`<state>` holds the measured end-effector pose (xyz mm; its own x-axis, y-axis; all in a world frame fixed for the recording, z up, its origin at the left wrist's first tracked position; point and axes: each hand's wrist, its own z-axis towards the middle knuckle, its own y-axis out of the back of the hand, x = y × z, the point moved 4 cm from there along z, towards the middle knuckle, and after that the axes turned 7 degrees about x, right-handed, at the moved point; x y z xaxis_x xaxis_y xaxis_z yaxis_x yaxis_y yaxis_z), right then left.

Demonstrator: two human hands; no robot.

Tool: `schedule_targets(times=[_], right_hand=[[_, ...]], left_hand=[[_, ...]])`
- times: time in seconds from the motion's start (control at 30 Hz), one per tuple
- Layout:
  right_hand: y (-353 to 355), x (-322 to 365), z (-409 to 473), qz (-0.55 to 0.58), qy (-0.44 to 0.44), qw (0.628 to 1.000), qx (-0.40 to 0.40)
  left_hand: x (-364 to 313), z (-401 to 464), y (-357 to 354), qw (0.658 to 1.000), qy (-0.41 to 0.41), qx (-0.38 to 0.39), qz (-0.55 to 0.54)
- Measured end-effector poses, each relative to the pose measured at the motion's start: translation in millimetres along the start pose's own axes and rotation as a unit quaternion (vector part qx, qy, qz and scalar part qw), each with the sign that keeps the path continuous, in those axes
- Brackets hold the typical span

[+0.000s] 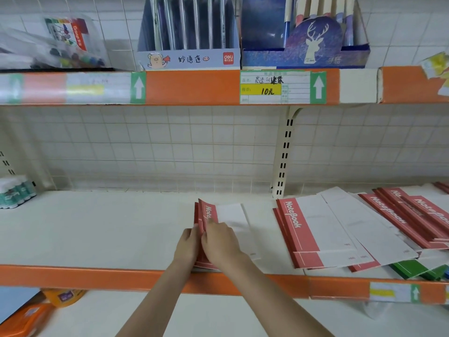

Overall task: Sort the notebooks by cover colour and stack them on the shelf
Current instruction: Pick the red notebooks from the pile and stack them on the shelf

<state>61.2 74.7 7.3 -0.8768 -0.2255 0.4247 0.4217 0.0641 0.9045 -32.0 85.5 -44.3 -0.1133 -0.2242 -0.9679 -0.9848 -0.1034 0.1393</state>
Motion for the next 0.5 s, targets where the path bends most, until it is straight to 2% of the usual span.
schedule_targets(times=[0.1, 0.2, 0.3, 0.4, 0.5], right_hand=[[-2, -1, 2, -0.004, 0.004, 1.0, 0.006], [-1, -10, 2, 0.042, -0.002, 0.999, 0.019], [7, -30, 0, 0.087, -0.026, 0.996, -0.008], [19, -59, -4, 0.1, -0.071, 0.991, -0.06], [31, -81, -7, 0.247, -0.115, 0.96, -0.068]], left_hand=[[4, 4, 0, 1.0, 0.014, 0.011, 0.012], [5, 3, 0, 0.999, 0.017, 0.02, 0.024], [5, 1, 1, 0.999, 0.013, 0.034, -0.015], [1, -7, 4, 0.997, -0.031, 0.058, -0.042], [-10, -15, 3, 0.989, -0.12, 0.08, -0.027]])
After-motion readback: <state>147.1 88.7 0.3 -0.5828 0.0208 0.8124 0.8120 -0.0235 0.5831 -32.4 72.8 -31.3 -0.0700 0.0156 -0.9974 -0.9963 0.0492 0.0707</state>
